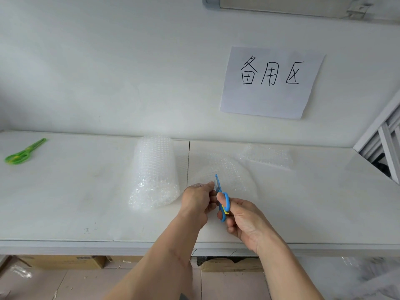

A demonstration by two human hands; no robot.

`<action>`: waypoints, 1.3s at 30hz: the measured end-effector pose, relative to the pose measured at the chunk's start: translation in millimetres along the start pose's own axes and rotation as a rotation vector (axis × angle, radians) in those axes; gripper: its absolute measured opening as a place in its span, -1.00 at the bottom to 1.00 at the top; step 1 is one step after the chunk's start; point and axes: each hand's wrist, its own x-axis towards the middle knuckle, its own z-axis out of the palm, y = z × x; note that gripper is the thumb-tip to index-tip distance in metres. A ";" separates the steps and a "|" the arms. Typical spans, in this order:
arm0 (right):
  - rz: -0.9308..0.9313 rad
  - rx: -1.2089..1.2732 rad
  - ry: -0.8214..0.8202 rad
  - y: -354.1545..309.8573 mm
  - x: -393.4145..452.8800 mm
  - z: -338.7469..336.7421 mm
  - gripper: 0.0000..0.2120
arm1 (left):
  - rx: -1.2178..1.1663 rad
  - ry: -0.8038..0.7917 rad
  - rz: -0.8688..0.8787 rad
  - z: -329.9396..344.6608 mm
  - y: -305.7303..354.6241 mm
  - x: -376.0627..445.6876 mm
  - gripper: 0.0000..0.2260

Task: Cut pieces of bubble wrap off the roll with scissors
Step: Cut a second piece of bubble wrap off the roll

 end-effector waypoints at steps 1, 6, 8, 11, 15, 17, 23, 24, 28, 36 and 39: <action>-0.001 -0.004 0.003 0.9 0.8 -0.4 -0.46 | -0.001 -0.002 0.003 0.0 -0.3 0.0 -0.78; -0.008 0.005 0.007 3.4 0.6 -1.9 -0.45 | 0.006 -0.005 0.021 0.4 -1.5 -1.4 -0.78; -0.010 0.006 0.001 2.8 -0.5 -1.6 -0.43 | 0.007 -0.003 0.023 0.5 -1.7 -2.3 -0.78; -0.004 0.006 -0.020 0.7 -1.3 0.2 -0.43 | 0.009 0.002 0.020 0.0 -1.7 -2.8 -0.79; 0.009 0.005 -0.031 -1.1 -2.5 0.6 -0.51 | 0.001 0.018 0.011 0.6 -0.2 -1.1 -0.82; 0.004 0.015 -0.033 0.9 -2.6 -0.7 -0.54 | 0.002 0.023 0.010 1.2 -0.2 -0.1 -0.82; -0.022 0.015 -0.016 7.3 0.4 -3.5 -0.57 | 0.008 0.023 0.029 2.7 -1.2 -1.4 -0.81; -0.026 0.013 -0.015 7.6 0.3 -3.7 -0.58 | 0.006 0.022 0.031 2.8 -1.1 -1.7 -0.80; -0.020 0.008 -0.011 6.2 -0.9 -2.0 -0.55 | 0.007 0.017 0.031 2.4 -0.9 -3.3 -0.80; -0.033 -0.003 0.018 5.3 1.8 -1.5 -0.34 | 0.027 0.004 0.038 0.6 -1.6 -5.7 -0.80; -0.026 0.000 0.010 4.6 1.3 -1.9 -0.44 | 0.029 0.004 0.040 0.3 -2.2 -5.3 -0.80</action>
